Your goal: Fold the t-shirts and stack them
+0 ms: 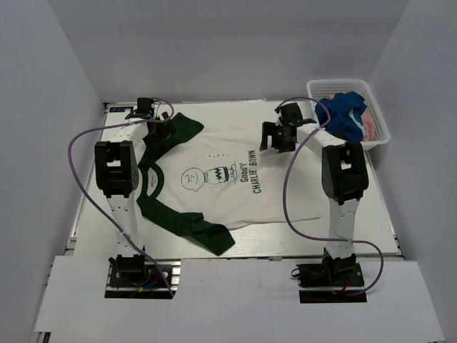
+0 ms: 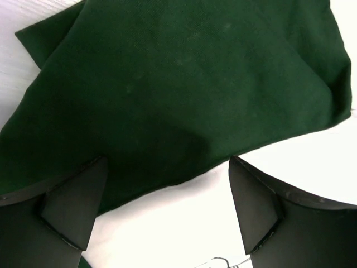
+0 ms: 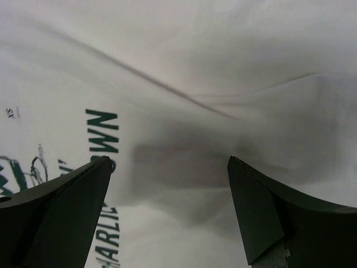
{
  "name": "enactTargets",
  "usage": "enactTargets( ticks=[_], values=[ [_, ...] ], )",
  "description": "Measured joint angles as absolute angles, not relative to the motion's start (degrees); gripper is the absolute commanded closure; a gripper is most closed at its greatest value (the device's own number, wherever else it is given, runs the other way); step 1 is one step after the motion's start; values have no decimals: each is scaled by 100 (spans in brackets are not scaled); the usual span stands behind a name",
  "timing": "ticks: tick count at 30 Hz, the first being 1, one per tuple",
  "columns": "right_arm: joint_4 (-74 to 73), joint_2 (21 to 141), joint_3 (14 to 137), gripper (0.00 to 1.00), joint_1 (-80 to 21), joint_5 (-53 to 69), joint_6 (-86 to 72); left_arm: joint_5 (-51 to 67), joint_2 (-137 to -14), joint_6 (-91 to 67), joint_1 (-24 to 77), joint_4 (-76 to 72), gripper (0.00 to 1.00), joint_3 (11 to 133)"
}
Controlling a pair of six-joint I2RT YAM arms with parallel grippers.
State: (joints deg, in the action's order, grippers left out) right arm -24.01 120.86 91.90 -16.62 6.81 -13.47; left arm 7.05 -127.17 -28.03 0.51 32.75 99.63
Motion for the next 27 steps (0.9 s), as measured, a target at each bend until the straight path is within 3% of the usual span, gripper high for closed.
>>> enactTargets(
  ticks=[13, 27],
  values=[
    [-1125, 11994, 8418, 10, -646, 552, -1603, 628, -12787, -2943, 71, 3129, 0, 10012],
    [-1391, 10901, 8180, 10, -917, 1114, -958, 491, -12943, -2936, 110, 3520, 0, 10492]
  ],
)
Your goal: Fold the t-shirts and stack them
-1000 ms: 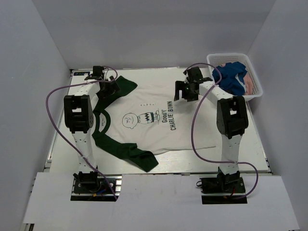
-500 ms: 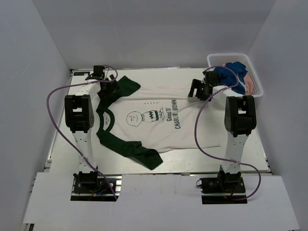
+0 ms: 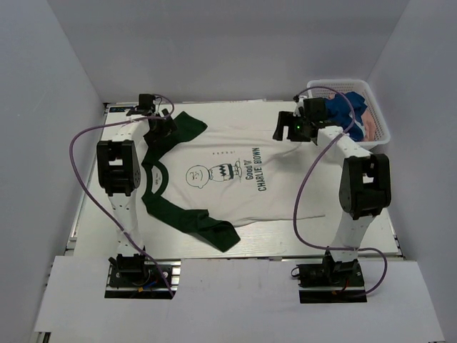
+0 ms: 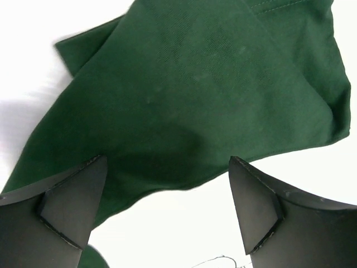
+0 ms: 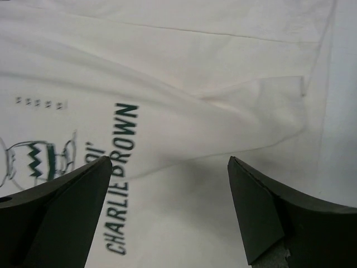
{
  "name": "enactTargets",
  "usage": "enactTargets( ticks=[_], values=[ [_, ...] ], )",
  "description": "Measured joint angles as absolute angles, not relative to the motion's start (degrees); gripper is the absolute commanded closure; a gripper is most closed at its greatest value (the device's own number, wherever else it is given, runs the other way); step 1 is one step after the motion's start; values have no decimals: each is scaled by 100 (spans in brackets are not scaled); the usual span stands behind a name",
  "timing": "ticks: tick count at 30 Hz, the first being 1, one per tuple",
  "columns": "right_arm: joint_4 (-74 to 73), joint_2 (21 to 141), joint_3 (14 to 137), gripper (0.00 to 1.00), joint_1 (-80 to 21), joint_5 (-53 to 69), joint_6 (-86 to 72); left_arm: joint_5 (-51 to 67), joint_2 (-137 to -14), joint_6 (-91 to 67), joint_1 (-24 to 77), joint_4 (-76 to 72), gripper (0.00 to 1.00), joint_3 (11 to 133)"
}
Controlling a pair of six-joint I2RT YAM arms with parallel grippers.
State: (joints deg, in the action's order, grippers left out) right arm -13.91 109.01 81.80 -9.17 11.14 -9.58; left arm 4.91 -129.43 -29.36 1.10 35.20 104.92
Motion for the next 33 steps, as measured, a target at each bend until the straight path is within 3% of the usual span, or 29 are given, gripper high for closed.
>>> enactTargets(
  ticks=[6, 12, 19, 27, 33],
  values=[
    [-1719, 10060, 7664, 10, -1658, 204, -1155, -104, -12252, -2886, 379, 3699, 0, 9929],
    [-2231, 10182, 7067, 10, -1732, -445, -1365, -661, -11118, -2963, 1135, 3732, 0, 8770],
    [-2462, 10930, 7214, 10, -1737, -838, -1448, -1293, -11937, -3188, 1280, 4217, 0, 8807],
    [-2600, 11889, 8552, 10, -1737, -1028, -1452, -1614, -12881, -3277, 1146, 4574, 0, 10269],
    [-2617, 12199, 9098, 10, -1739, -1009, -1223, -1752, -14807, -3039, 1050, 5068, 0, 13574]
  ],
)
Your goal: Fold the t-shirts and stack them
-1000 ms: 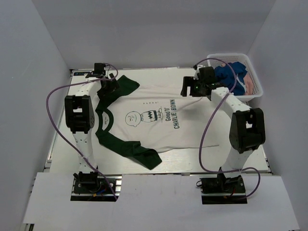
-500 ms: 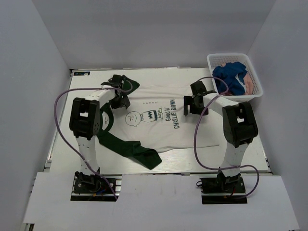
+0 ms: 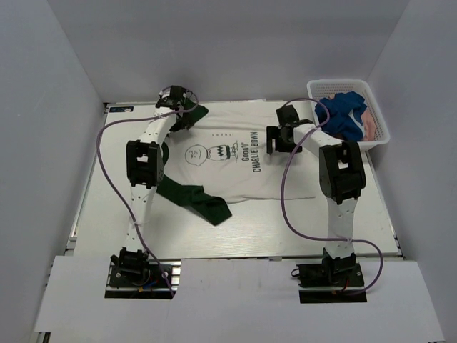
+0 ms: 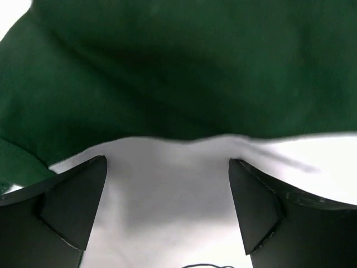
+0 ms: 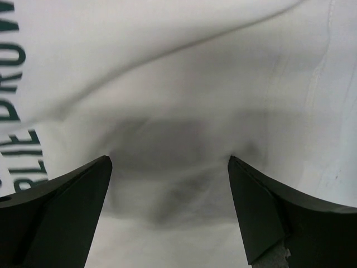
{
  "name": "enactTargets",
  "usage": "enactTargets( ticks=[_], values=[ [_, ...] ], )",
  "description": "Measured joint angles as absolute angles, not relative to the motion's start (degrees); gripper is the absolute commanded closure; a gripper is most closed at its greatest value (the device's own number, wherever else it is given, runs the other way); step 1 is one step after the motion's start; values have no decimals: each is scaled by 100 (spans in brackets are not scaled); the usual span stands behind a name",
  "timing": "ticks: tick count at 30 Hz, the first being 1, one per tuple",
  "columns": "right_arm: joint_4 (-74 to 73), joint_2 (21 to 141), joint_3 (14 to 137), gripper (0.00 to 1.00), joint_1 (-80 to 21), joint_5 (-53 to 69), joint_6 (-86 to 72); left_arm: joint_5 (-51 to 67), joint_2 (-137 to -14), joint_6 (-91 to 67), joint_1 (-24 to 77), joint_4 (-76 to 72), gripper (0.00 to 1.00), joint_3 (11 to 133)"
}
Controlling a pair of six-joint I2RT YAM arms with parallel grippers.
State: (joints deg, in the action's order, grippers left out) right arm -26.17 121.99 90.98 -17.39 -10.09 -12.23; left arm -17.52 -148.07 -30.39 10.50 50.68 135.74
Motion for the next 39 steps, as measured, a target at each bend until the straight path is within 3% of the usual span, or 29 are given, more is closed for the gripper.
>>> enactTargets(
  ticks=[2, 5, 13, 18, 25, 28, 30, 33, 34, 39],
  values=[
    [-2609, 12160, 9126, 10, -1767, -998, -1125, -1688, -15030, -2930, 1000, 4965, 0, 13961],
    [-2373, 11708, 8683, 10, -1820, -989, -1011, -1437, -14424, -2871, 963, 4587, 0, 12914],
    [-1686, 9109, 6460, 10, -2021, -722, -1306, -993, -11371, -3081, 1240, 4606, 0, 9793],
    [-1391, 8447, 5343, 10, -2021, -569, -1660, -410, -9347, -3610, 1684, 4427, 0, 7929],
    [-1245, 8141, 4847, 10, -1999, -272, -1944, -56, -9102, -4093, 2357, 4517, 0, 6488],
    [-1039, 7835, 4624, 10, -1999, -202, -1988, -67, -9172, -4250, 2545, 4606, 16, 6252],
    [-982, 7655, 4466, 10, -1997, -167, -2027, -108, -9177, -4331, 2641, 4633, 33, 6239],
    [-880, 7544, 4270, 10, -1994, -145, -2073, -198, -9216, -4438, 2733, 4602, 76, 6283],
    [-862, 7540, 4219, 10, -1994, -141, -2086, -237, -9247, -4466, 2759, 4613, 100, 6311],
    [-860, 7542, 4143, 10, -1994, -128, -2104, -495, -9454, -4508, 2851, 4770, 100, 6573]
  ],
)
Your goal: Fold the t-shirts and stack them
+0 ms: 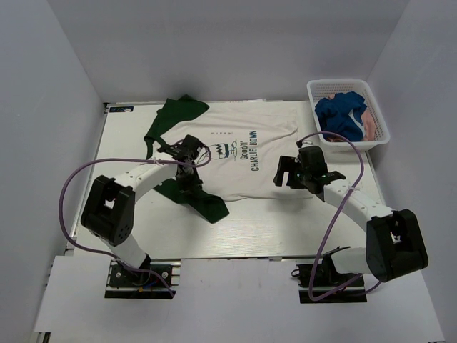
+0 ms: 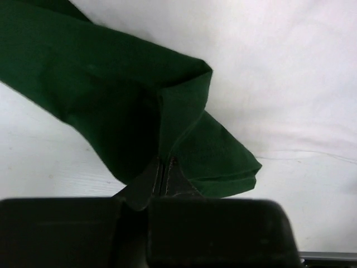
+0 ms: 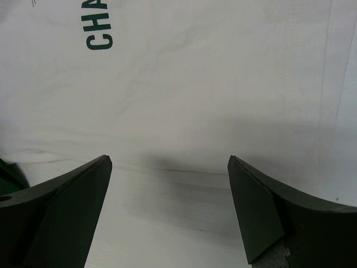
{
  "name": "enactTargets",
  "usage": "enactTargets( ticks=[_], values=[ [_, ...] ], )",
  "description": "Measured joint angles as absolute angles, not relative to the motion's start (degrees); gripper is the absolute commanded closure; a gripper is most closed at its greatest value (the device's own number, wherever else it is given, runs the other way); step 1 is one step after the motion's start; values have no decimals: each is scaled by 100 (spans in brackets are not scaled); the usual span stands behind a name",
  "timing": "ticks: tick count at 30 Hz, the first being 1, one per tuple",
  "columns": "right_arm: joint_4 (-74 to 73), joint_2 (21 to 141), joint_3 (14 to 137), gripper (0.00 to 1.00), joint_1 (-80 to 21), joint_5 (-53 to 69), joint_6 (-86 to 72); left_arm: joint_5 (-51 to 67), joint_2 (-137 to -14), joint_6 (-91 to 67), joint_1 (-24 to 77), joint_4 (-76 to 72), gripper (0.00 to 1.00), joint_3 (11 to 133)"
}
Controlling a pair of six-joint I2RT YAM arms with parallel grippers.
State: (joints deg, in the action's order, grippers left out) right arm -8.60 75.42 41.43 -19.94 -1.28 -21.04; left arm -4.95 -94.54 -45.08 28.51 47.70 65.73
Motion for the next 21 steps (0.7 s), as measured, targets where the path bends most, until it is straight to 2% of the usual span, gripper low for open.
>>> enactTargets(
  ticks=[6, 15, 16, 17, 18, 21],
  values=[
    [-843, 7544, 4130, 10, -1994, -106, -2104, -716, -9188, -4851, 2958, 5360, 100, 6493],
    [-838, 7542, 3826, 10, -1994, -104, -2115, -298, -6486, -6119, 3072, 7251, 100, 4711],
    [-832, 7544, 3800, 10, -1994, -104, -2128, -180, -6250, -6250, 3094, 7391, 84, 4558],
    [-829, 7544, 3778, 10, -1994, -104, -2145, -60, -6010, -6348, 3107, 7513, 78, 4480],
    [-829, 7544, 3767, 10, -1994, -78, -2158, 14, -5800, -6445, 3120, 7596, 56, 4460],
    [-801, 7546, 3765, 10, -1994, 3, -2191, 161, -5404, -6639, 3138, 7686, 24, 4497]
  ],
)
